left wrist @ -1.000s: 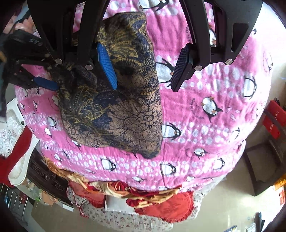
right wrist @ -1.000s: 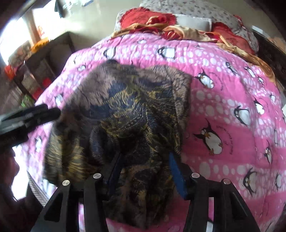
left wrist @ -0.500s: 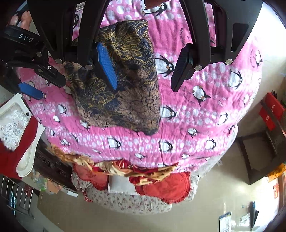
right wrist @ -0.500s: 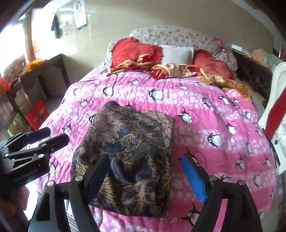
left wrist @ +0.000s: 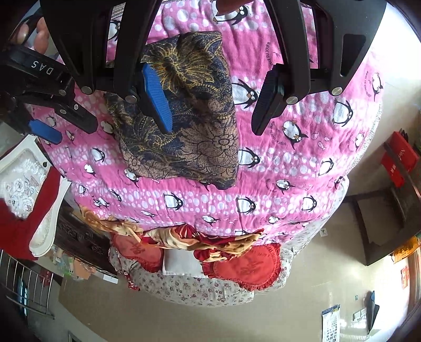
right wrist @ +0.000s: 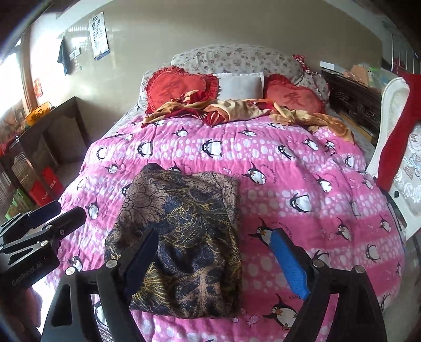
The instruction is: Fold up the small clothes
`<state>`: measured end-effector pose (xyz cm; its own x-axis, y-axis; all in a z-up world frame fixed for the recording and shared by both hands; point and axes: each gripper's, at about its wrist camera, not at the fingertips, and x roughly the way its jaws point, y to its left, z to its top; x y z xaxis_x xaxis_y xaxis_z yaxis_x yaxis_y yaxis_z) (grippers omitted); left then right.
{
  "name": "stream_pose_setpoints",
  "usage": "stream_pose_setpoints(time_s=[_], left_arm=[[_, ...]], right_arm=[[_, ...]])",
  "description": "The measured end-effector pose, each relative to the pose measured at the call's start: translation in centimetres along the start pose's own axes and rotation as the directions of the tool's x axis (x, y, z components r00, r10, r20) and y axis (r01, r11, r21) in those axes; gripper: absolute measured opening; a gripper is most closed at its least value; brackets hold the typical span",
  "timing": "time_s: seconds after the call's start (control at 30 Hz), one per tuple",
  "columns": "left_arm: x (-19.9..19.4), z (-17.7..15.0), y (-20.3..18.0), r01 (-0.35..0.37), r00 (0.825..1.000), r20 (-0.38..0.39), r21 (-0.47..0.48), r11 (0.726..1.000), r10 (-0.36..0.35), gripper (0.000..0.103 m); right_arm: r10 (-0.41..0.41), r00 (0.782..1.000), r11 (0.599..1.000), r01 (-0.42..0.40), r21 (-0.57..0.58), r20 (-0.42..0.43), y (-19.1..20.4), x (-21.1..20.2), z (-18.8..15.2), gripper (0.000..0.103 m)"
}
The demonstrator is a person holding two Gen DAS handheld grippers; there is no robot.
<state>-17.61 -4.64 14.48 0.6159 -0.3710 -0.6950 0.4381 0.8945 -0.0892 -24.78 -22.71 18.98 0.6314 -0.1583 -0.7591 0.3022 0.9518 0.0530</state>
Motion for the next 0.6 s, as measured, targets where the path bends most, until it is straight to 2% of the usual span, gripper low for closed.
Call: stream_pose_setpoints(time_s=[0.6], left_arm=[[1.5, -0.2, 0.5, -0.009, 1.000, -0.027, 0.001, 1.000, 0.009, 0.063]], right_arm=[[0.009, 0.999, 1.000, -0.009, 0.011, -0.054, 0.0, 1.7, -0.4, 0.086]])
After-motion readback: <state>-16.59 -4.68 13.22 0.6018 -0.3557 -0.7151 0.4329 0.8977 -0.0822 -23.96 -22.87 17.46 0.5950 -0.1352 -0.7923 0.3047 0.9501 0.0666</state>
